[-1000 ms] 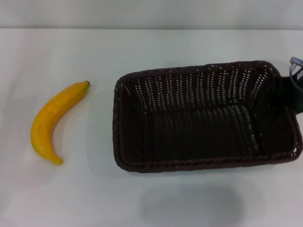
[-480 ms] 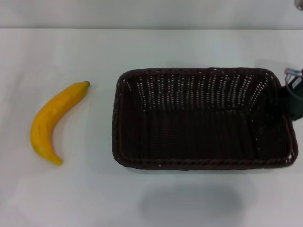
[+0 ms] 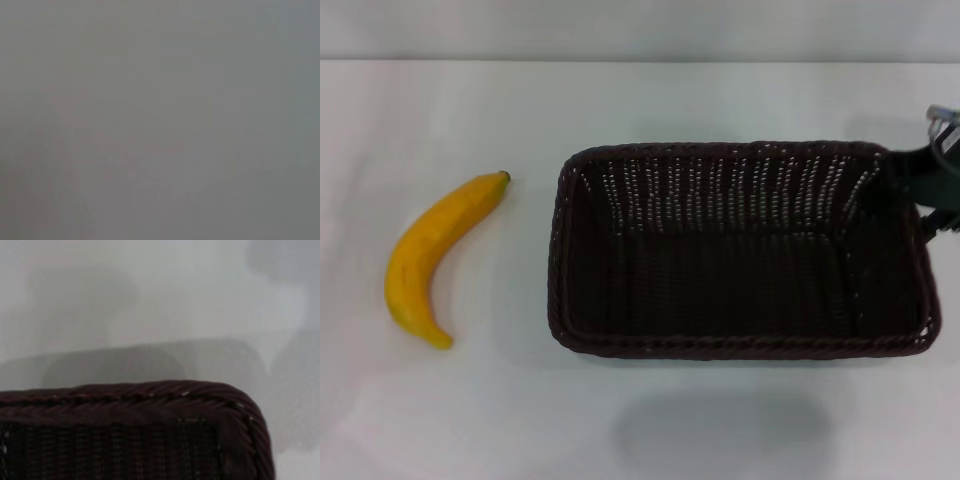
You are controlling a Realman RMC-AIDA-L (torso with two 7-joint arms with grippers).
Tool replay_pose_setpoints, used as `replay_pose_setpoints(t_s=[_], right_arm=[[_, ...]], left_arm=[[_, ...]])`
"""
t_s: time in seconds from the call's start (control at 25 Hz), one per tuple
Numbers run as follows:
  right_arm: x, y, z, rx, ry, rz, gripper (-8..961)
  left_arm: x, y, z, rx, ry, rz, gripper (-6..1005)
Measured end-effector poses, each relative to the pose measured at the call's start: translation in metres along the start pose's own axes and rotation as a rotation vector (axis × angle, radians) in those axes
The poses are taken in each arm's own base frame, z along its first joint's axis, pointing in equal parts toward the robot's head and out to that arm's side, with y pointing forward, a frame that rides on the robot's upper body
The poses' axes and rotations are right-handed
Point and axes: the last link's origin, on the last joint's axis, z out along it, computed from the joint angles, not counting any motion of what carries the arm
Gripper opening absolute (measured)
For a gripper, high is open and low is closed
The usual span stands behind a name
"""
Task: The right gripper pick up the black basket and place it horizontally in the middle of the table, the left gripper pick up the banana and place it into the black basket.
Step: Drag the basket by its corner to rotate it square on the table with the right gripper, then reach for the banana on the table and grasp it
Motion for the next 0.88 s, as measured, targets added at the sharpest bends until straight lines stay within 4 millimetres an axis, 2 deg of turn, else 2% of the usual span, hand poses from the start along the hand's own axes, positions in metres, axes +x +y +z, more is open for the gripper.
replay_pose_setpoints(t_s=[0.12, 0.28, 0.36, 0.44, 0.52, 0.6, 0.76, 0.88], right_arm=[[-0.002, -0.005, -0.016, -0.009, -0.061, -0.013, 517], [-0.006, -0.024, -0.031, 0.030, -0.139, -0.031, 616], [-0.008, -0.037, -0.041, 0.064, -0.216, -0.056, 643], [-0.009, -0.040, -0.045, 0.071, -0.248, -0.069, 657], [-0.015, -0.064, -0.061, 0.108, -0.449, -0.143, 657], [-0.018, -0.078, -0.067, 0.129, -0.566, -0.198, 658], [-0.018, -0.108, -0.072, 0.131, -0.772, -0.317, 658], [-0.019, -0.129, -0.068, 0.055, -0.920, -0.372, 659]], left_arm=[[-0.002, 0.001, -0.003, 0.000, -0.013, -0.004, 893], [-0.008, 0.007, -0.005, -0.029, -0.048, -0.024, 893], [-0.015, 0.015, -0.007, -0.072, -0.095, -0.055, 893], [-0.021, 0.023, -0.008, -0.124, -0.145, -0.098, 892], [-0.026, 0.029, -0.008, -0.184, -0.205, -0.161, 892], [-0.027, 0.029, -0.008, -0.236, -0.270, -0.233, 892], [-0.020, 0.024, -0.007, -0.330, -0.431, -0.381, 892], [-0.011, 0.021, -0.007, -0.369, -0.575, -0.457, 891]])
